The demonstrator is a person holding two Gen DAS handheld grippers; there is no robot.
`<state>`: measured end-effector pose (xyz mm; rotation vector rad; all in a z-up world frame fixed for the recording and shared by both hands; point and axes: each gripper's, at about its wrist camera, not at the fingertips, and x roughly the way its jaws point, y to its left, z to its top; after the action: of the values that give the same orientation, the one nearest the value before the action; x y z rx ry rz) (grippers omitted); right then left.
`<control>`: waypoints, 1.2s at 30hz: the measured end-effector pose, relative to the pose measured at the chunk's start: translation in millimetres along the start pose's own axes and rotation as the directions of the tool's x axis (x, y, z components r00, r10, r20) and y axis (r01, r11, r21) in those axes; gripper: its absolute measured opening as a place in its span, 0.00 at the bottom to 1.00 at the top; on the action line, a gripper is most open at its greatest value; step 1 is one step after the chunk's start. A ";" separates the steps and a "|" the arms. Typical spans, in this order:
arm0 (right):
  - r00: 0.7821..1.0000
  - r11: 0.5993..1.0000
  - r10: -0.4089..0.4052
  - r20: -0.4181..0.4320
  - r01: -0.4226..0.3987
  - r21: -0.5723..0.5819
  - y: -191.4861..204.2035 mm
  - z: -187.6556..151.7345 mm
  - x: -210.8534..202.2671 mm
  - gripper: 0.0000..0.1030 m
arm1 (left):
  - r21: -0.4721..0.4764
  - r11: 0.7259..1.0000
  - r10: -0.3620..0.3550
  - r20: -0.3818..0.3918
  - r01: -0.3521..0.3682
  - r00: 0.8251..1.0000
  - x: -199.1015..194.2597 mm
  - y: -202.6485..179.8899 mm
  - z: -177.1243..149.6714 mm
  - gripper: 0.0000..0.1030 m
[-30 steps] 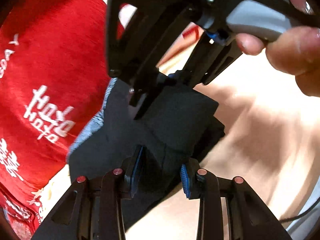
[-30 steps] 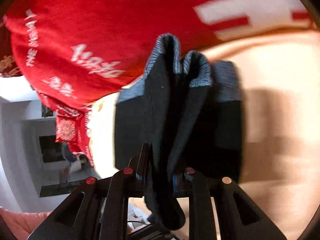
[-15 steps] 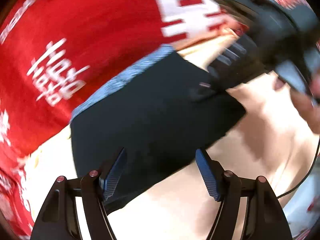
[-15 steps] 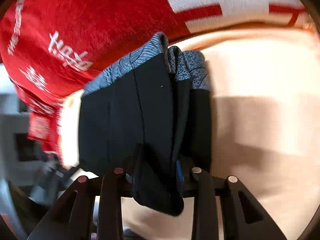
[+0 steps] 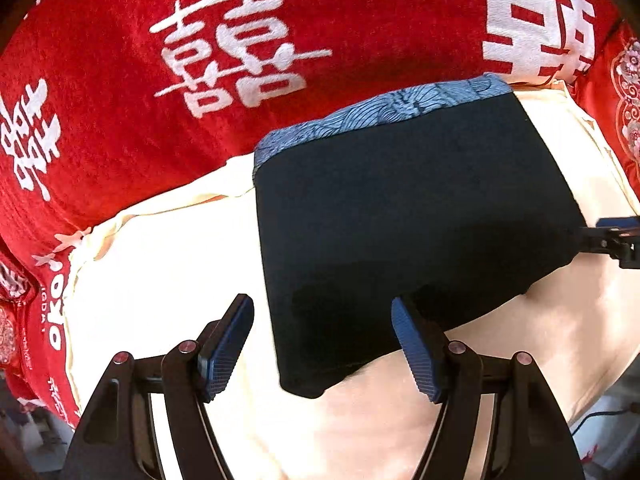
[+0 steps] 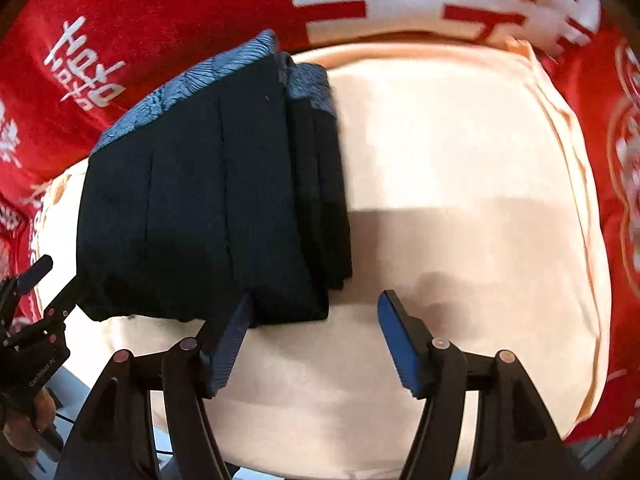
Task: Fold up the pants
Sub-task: 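Open both grippers and release the folded trouser stack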
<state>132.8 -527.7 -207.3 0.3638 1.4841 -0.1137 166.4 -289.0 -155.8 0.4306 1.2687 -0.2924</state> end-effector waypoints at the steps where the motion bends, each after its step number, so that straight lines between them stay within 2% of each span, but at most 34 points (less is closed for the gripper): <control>1: 1.000 1.000 -0.015 -0.002 0.015 0.000 2.8 -3.7 0.8 0.68 | -0.006 1.000 -0.007 -0.007 0.007 1.000 0.9 3.5 -0.8 0.70; 6: 0.990 0.990 -0.138 -0.030 0.137 -0.029 15.9 -16.0 3.0 0.70 | -0.015 0.999 -0.029 -0.025 0.028 0.999 7.2 22.4 2.9 0.70; 12: 0.991 0.992 -0.119 -0.065 0.121 0.031 29.2 -34.2 3.3 0.71 | -0.013 0.998 -0.058 -0.033 0.058 0.998 9.7 40.6 4.5 0.70; 14: 0.991 0.993 -0.111 -0.073 0.113 0.037 33.8 -38.9 3.6 0.77 | -0.018 0.998 -0.068 -0.040 0.067 0.997 12.2 46.5 3.4 0.70; 22: 0.994 0.995 -0.076 -0.083 0.082 0.064 53.2 -50.2 9.3 0.77 | -0.007 0.997 -0.081 -0.052 0.081 0.995 11.2 53.3 -6.5 0.70; 28: 0.996 0.993 -0.042 -0.082 0.050 0.107 38.6 -62.5 11.7 0.78 | -0.045 0.992 -0.122 -0.082 0.118 0.989 17.9 58.8 -12.3 0.70; 30: 0.997 0.992 -0.018 -0.070 0.027 0.123 34.2 -64.5 9.4 0.80 | -0.082 0.983 -0.172 -0.086 0.165 0.981 20.9 63.7 -11.0 0.70; 32: 0.998 0.991 0.003 -0.055 0.004 0.135 35.0 -62.4 2.5 0.82 | -0.155 0.954 -0.270 -0.082 0.255 0.959 24.4 72.3 -9.0 0.70; 33: 0.999 0.990 0.015 -0.046 -0.008 0.141 32.3 -61.2 0.1 0.83 | -0.181 0.942 -0.300 -0.077 0.282 0.951 25.8 75.5 -7.7 0.73; 34: 0.999 0.989 0.023 -0.034 -0.018 0.145 29.6 -59.4 -2.1 0.86 | -0.204 0.933 -0.317 -0.069 0.297 0.946 26.8 78.8 -6.3 0.85; 36: 0.999 0.988 0.035 -0.010 -0.033 0.149 24.0 -55.3 -6.2 0.88 | -0.234 0.924 -0.319 -0.038 0.301 0.947 24.9 83.1 -4.4 0.88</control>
<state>86.8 -489.1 -199.6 0.5110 1.4855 -0.1956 206.3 -212.8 -168.3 0.0429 1.4274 -0.3967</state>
